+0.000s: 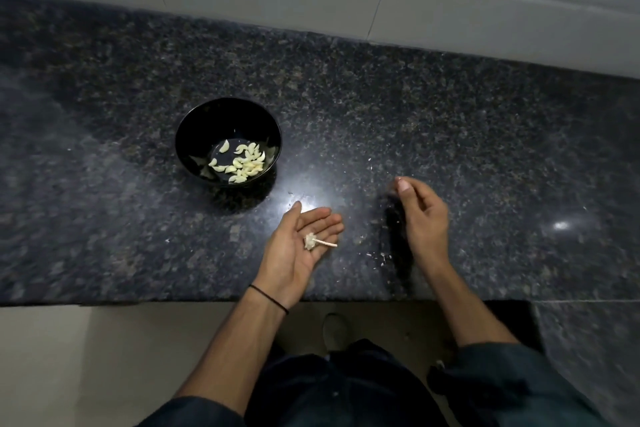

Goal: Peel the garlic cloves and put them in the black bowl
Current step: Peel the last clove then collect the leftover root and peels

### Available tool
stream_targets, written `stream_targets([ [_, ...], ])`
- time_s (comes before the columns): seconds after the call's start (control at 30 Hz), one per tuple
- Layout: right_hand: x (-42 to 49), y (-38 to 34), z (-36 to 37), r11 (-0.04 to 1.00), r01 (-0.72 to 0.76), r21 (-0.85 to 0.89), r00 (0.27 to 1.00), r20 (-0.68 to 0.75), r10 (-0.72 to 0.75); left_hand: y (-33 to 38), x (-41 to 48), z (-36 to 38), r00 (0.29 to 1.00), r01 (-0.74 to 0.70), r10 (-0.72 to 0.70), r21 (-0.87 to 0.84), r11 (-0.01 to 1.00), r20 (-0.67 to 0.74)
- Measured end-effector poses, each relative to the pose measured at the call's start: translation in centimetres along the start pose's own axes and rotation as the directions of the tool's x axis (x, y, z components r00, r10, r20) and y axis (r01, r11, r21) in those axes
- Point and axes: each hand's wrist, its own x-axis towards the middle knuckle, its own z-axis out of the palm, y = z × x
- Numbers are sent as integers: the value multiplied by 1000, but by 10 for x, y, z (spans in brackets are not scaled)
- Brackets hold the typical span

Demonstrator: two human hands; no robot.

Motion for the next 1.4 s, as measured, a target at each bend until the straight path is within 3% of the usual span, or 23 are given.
stream_targets([
  [0.1,45,20,-16,989,73,-128,994,84,-63,-10,-19,-2,1000,9,-8,51,999,-26],
  [0.23,95,25,-13,984,127,-123,967,235,-95,-49,-43,-5,994,84,-76,120,989,-73],
  [0.4,101,27,-5,975,221,-34,851,496,-175,-105,-58,-4,974,195,-169,181,964,-150],
  [0.6,59,32,-16,990,62,129,693,708,-136,-122,-33,3,942,296,-241,233,926,-235],
  [0.7,18,37,-19,984,124,129,571,801,-177,-119,-23,2,937,288,-225,228,930,-266],
  [0.8,-28,38,-18,977,142,160,501,839,-211,-119,-23,-4,955,252,-212,191,949,-207],
  [0.9,-57,37,-15,981,-57,184,470,872,-136,-120,-25,-4,977,172,-152,137,975,-147],
  [0.97,-52,32,-17,966,-133,221,514,849,-123,-119,-25,-5,978,173,-154,133,976,-137],
  [1.1,17,18,-29,899,-196,392,833,550,-58,-115,-26,-7,964,246,-228,130,961,-134],
  [1.17,69,22,-34,942,-93,321,934,355,-29,-114,-26,-7,963,252,-237,121,960,-128],
  [1.27,112,35,-30,997,28,77,957,285,-49,-113,-26,-9,960,268,-256,115,956,-114],
  [1.4,85,32,-10,996,81,41,836,541,-91,-110,-26,-12,955,289,-279,109,951,-99],
])
